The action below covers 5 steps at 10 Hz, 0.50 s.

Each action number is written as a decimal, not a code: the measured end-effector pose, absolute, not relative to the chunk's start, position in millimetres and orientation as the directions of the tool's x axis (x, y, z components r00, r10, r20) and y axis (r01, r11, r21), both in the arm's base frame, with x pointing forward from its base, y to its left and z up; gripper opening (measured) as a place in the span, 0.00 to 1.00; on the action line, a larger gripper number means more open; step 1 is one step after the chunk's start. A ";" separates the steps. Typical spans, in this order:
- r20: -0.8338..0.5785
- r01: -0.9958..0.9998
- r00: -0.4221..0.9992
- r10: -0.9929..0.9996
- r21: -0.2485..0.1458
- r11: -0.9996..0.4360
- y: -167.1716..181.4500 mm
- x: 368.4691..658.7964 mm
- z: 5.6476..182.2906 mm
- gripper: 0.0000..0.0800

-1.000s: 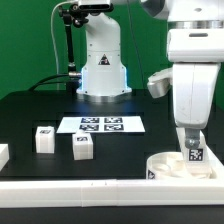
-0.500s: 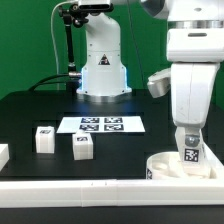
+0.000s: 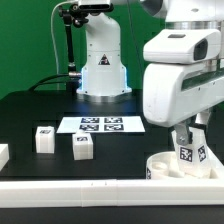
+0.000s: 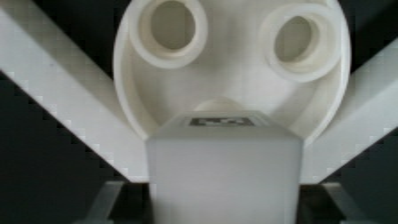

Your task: Assemble stool

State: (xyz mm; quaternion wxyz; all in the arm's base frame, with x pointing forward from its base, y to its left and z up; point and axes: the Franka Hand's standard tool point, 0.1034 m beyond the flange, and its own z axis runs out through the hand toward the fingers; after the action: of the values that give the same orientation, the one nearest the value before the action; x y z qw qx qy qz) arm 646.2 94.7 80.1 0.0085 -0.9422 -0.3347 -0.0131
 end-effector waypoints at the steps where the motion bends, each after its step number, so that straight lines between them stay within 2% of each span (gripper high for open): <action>1: 0.032 0.543 0.840 0.542 -0.015 -0.840 95.2 646.1 80.0 0.43; 5: 0.027 0.303 0.953 0.303 -0.023 -0.953 95.2 646.0 80.1 0.43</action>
Offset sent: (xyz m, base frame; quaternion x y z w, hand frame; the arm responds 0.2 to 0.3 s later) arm 0.0000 0.0000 0.0000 0.0000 0.0000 0.1938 0.9810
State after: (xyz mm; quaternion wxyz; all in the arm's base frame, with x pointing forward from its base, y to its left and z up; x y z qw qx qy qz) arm 646.0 95.2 80.1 0.0134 -0.9880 -0.1533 -0.0116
